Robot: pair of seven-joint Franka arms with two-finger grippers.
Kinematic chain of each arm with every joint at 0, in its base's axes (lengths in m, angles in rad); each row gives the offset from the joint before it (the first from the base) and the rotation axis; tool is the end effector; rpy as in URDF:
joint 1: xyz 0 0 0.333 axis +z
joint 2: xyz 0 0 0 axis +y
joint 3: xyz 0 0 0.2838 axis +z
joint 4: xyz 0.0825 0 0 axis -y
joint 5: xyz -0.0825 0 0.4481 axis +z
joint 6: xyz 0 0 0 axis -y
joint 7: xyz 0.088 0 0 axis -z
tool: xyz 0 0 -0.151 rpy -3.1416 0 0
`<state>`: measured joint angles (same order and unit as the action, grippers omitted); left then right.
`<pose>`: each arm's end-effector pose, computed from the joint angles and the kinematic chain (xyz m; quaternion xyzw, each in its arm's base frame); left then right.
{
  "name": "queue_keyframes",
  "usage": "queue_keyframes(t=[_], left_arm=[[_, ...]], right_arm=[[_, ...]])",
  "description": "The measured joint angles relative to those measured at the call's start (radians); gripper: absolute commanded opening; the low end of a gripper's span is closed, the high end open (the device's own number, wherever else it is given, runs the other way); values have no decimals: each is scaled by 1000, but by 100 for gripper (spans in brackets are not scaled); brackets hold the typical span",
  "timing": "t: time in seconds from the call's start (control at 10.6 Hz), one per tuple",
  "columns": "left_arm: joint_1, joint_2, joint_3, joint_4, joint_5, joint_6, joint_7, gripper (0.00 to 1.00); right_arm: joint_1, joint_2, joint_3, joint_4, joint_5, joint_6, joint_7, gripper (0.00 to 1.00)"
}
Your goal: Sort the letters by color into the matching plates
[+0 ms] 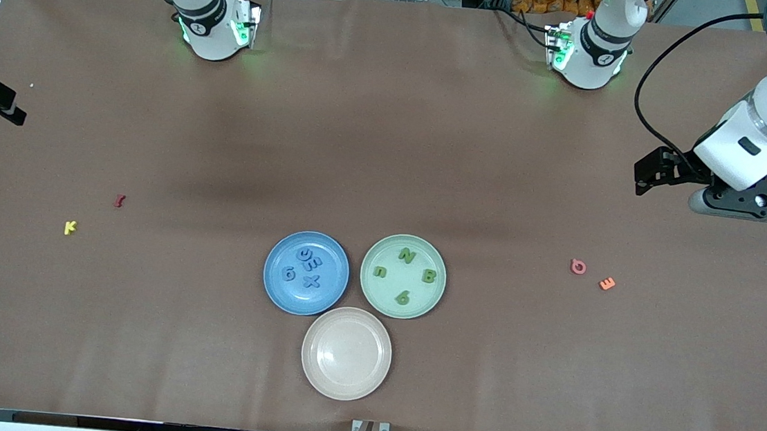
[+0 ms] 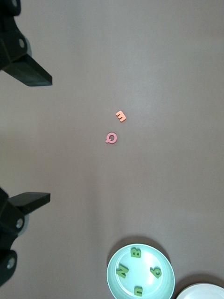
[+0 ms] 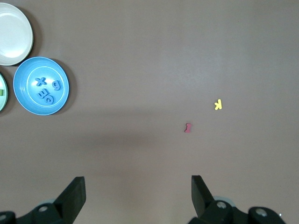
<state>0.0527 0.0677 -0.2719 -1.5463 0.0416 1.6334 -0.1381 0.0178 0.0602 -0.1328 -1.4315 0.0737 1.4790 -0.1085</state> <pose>0.6300 -0.1302 0.5260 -0.9990 0.0412 -0.0128 0.0096 0.6230 -0.0581 0.5775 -0.9994 0.0000 0.0024 0.0332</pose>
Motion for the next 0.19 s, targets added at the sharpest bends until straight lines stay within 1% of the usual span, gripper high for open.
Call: queue_keyframes(t=[0.19], left_arm=[[0,0,3,0,0,0,0,100]], right_arm=[[0,0,0,-1,0,0,0,100]])
